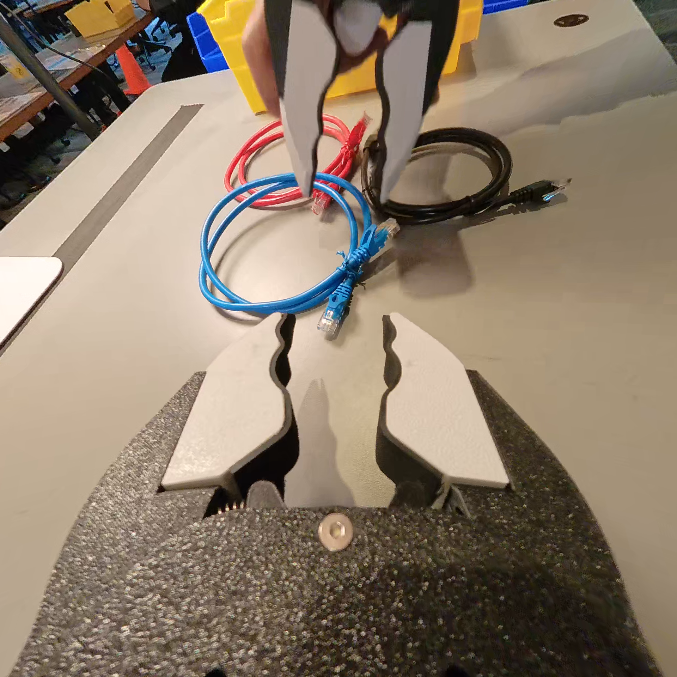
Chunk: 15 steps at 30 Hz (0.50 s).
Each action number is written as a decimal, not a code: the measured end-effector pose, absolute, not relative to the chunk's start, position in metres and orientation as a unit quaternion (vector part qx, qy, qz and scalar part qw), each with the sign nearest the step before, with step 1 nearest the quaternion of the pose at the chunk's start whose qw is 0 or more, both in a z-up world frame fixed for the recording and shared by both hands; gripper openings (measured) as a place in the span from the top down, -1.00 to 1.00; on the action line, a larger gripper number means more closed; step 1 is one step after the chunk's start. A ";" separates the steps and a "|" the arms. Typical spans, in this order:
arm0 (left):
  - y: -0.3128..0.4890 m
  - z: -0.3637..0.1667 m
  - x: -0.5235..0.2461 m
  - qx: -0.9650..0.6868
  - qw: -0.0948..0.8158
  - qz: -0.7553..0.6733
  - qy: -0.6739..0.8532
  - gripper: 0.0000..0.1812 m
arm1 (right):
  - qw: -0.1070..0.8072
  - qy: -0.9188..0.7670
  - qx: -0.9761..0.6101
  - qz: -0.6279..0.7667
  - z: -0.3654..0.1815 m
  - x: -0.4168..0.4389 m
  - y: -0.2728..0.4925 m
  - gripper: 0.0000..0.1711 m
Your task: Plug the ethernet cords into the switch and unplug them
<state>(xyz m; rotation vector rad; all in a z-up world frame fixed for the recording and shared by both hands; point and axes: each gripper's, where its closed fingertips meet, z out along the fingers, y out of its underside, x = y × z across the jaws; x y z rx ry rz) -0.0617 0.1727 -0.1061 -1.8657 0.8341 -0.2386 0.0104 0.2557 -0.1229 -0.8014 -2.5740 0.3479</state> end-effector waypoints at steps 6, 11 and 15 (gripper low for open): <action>0.175 -0.104 -0.065 -0.779 0.521 -0.102 0.333 0.46 | 0.074 -0.914 -0.366 0.157 -0.155 -0.008 0.235 0.52; 0.175 -0.102 -0.067 -0.779 0.525 -0.108 0.325 0.48 | 0.094 -0.917 -0.360 0.143 -0.154 -0.018 0.235 0.83; 0.174 -0.102 -0.068 -0.779 0.524 -0.106 0.327 0.48 | 0.146 -0.918 -0.349 0.118 -0.148 -0.021 0.238 0.85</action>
